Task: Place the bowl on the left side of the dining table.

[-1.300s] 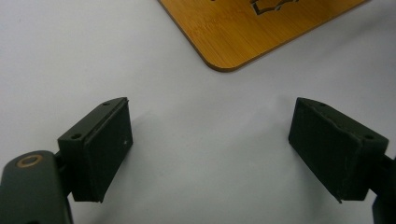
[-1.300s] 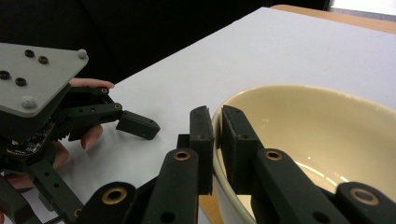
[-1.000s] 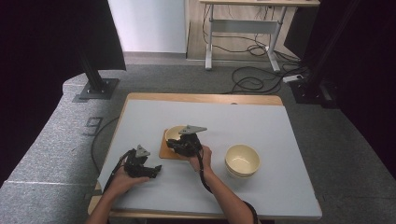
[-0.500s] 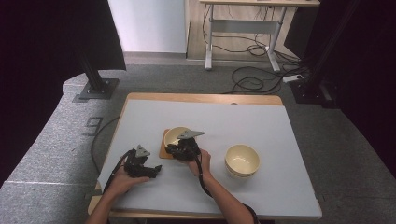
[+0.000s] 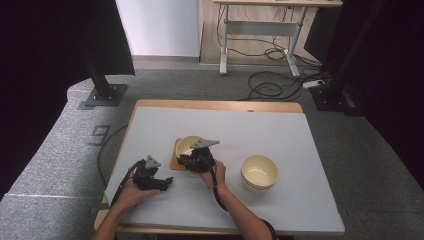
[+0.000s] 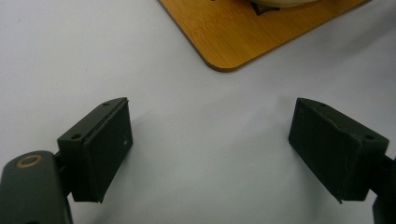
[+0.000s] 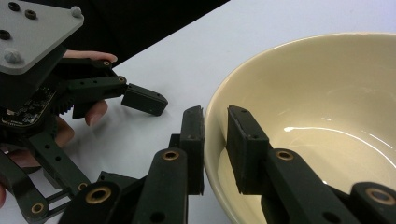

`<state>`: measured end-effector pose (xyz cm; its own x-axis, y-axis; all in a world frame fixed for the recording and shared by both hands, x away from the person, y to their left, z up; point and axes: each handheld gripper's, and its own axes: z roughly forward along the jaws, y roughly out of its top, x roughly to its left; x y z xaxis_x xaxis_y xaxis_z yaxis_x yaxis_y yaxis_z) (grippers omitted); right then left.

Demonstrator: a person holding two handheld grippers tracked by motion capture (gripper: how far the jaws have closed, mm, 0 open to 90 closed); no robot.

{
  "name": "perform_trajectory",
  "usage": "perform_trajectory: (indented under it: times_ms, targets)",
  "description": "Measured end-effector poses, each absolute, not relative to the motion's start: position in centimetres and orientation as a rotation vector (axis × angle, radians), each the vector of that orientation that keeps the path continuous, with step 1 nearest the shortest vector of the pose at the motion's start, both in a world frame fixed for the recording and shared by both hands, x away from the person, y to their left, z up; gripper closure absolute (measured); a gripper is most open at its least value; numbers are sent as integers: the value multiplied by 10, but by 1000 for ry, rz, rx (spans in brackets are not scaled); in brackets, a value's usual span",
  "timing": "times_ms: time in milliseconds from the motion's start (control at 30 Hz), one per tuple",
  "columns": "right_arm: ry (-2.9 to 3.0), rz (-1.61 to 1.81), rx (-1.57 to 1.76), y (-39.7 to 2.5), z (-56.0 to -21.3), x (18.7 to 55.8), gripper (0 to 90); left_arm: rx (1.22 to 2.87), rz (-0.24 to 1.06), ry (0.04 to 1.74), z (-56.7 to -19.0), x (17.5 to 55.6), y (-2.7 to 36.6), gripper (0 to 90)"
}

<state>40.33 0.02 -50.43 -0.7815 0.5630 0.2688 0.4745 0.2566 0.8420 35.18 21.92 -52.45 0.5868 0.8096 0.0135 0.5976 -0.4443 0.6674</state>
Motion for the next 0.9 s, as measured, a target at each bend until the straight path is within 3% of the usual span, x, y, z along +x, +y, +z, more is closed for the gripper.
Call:
perform_trajectory:
  times_ms: [167,200,267,300,500,533,700,900]
  targets:
    - [2416,1575,1005,0,-504,403,733,2195,443,1112,-524,352,219,134]
    - [2408,1607,994,1,-503,401,609,2195,442,1113,-524,352,219,134]
    - [2388,1610,973,2,-501,398,482,2194,442,1113,-524,352,219,134]
    - [2377,1612,971,2,-500,397,461,2194,442,1113,-524,352,219,134]
    - [2296,1614,1016,-6,-489,391,391,2195,443,1113,-524,352,219,134]
    - [2255,1595,1064,-10,-486,388,333,2195,443,1113,-524,352,219,134]
    - [2227,1552,1085,-19,-478,382,248,2194,441,1113,-524,352,219,134]
    - [2214,1513,1063,-27,-469,376,224,2195,441,1113,-524,352,219,134]
